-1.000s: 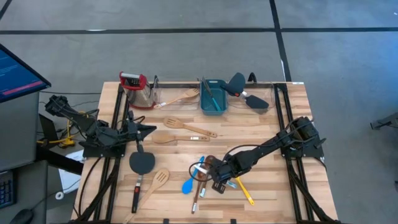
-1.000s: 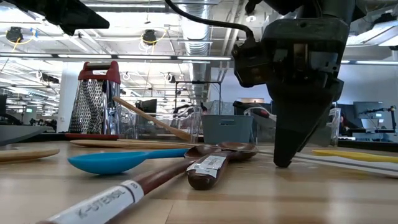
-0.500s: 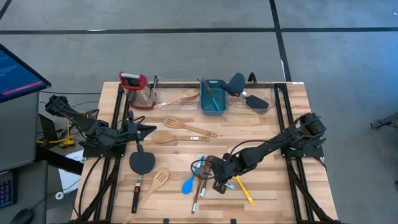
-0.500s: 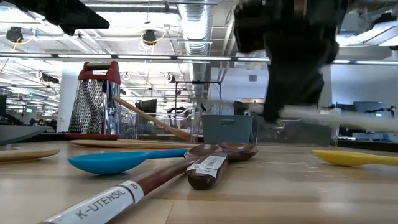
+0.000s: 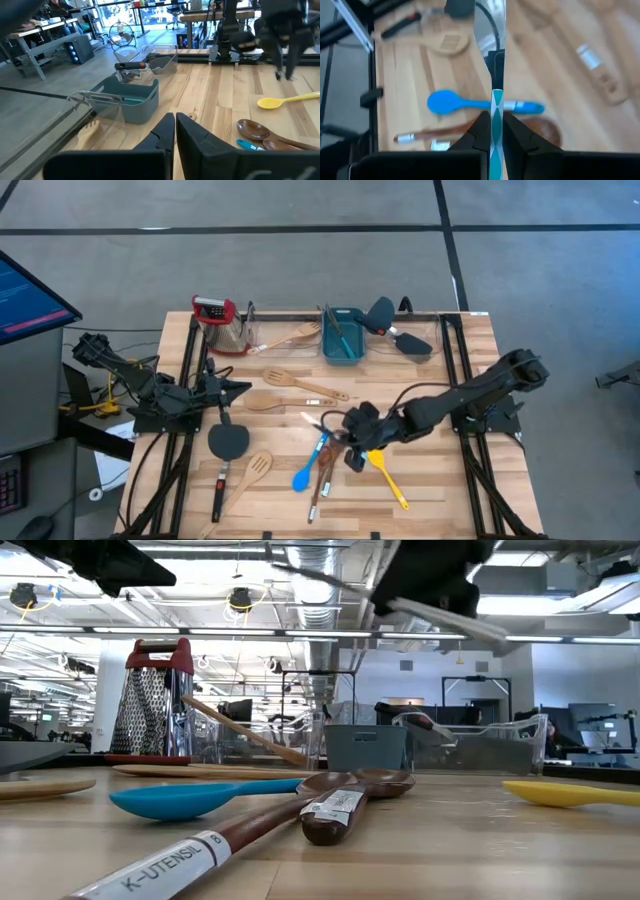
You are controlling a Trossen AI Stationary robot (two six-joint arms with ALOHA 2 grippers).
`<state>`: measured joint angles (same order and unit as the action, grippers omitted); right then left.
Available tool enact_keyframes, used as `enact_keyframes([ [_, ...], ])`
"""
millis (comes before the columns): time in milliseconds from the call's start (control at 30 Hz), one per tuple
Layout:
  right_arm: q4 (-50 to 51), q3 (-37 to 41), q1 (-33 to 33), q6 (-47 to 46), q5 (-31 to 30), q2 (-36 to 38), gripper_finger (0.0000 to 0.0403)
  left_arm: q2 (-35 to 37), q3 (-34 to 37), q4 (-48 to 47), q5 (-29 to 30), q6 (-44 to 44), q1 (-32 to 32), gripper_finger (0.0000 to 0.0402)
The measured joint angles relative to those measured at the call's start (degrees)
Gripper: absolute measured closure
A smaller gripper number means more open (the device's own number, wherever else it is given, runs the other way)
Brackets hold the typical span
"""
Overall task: Pick & Place Kitchen Items
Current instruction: Put the blue table knife into the blue bin
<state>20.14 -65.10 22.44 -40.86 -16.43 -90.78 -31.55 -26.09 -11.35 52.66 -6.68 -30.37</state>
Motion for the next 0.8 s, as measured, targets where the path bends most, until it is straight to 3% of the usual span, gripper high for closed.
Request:
enact_keyframes([
  [467, -2.96, -0.07, -4.26, 11.87, -16.64, 5.85, 0.0388, -0.02, 0.00, 0.00, 0.00, 0.00, 0.02, 0.0398],
  [800, -13.13, -0.11, -11.74, 21.96, -17.11, 5.26, 0.0388, -0.02, 0.00, 0.00, 0.00, 0.00, 0.01, 0.0398],
])
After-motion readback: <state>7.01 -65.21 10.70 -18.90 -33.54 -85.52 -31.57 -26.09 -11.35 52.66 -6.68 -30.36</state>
